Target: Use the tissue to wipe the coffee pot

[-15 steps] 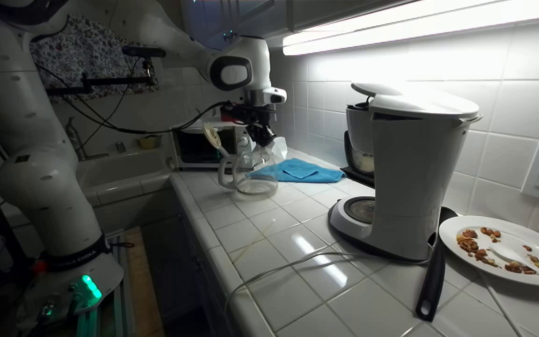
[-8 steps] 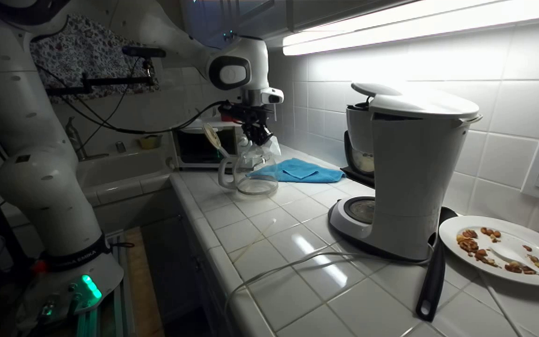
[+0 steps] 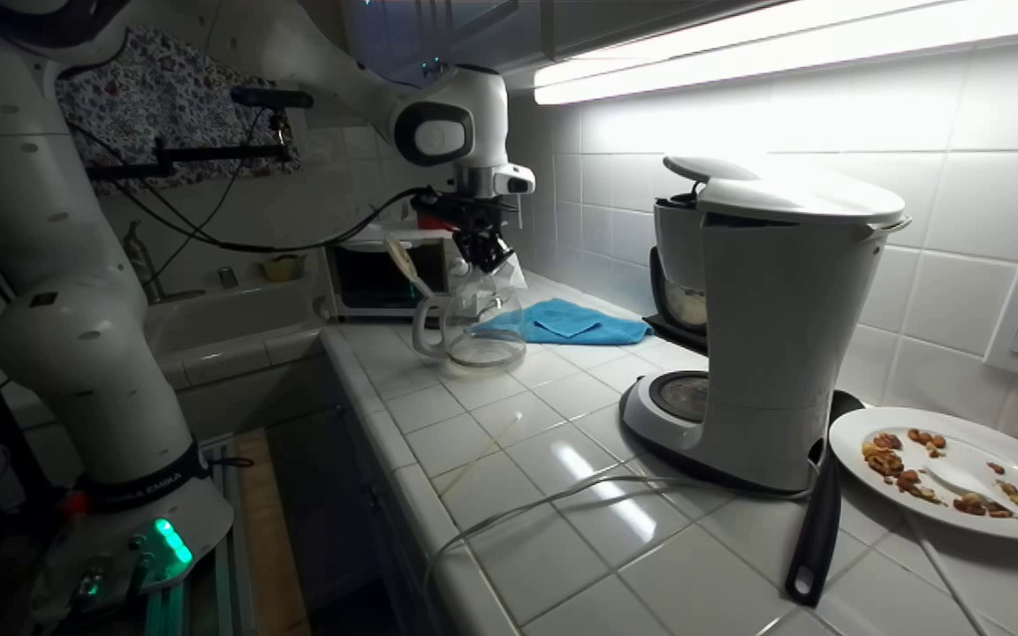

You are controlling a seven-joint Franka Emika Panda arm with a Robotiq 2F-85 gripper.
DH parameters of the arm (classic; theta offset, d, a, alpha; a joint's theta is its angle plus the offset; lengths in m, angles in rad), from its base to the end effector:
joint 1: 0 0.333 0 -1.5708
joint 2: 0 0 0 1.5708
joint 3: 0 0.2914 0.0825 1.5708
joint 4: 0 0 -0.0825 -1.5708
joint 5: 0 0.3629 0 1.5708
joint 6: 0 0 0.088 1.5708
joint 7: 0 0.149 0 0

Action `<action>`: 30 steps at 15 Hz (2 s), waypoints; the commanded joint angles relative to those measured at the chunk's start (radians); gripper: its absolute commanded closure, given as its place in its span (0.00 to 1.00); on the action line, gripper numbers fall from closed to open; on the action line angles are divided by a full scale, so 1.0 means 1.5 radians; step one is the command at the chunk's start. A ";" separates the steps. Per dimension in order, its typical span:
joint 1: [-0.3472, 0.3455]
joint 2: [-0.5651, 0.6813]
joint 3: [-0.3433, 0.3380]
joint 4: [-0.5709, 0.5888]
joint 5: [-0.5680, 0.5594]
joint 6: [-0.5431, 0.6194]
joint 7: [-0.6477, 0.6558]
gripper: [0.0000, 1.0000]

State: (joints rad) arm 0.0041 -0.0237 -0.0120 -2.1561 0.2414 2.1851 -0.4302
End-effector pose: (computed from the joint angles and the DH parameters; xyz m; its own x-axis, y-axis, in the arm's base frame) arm 0.5236 0.0128 0.3604 0.9548 0.2722 0.1195 0.2896 -0.9423 -0.1681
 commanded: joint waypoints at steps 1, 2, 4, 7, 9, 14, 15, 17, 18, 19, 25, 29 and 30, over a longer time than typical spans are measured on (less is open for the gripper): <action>0.001 -0.020 0.000 0.007 0.016 -0.031 -0.026 1.00; 0.001 -0.023 0.000 0.008 0.011 -0.038 -0.027 1.00; 0.003 -0.028 0.000 0.009 0.011 -0.057 -0.037 1.00; 0.007 -0.031 0.000 0.016 0.015 -0.096 -0.062 1.00; 0.010 -0.033 0.002 0.016 -0.011 -0.111 -0.054 1.00; 0.009 -0.037 0.006 0.008 -0.102 -0.137 -0.026 1.00; 0.008 -0.038 0.006 0.007 -0.127 -0.137 -0.014 1.00; 0.008 -0.038 0.007 0.006 -0.163 -0.133 0.002 1.00; 0.008 -0.038 0.006 0.006 -0.170 -0.132 0.006 1.00; 0.007 -0.037 0.006 0.004 -0.183 -0.122 0.018 1.00; 0.001 -0.021 0.001 0.004 -0.184 -0.097 0.089 1.00; -0.010 -0.011 -0.007 0.001 -0.182 -0.078 0.132 1.00; -0.012 -0.009 -0.009 0.001 -0.181 -0.074 0.142 1.00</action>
State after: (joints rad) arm -0.0034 -0.0447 -0.0203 -2.1445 -0.0025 2.0435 -0.2769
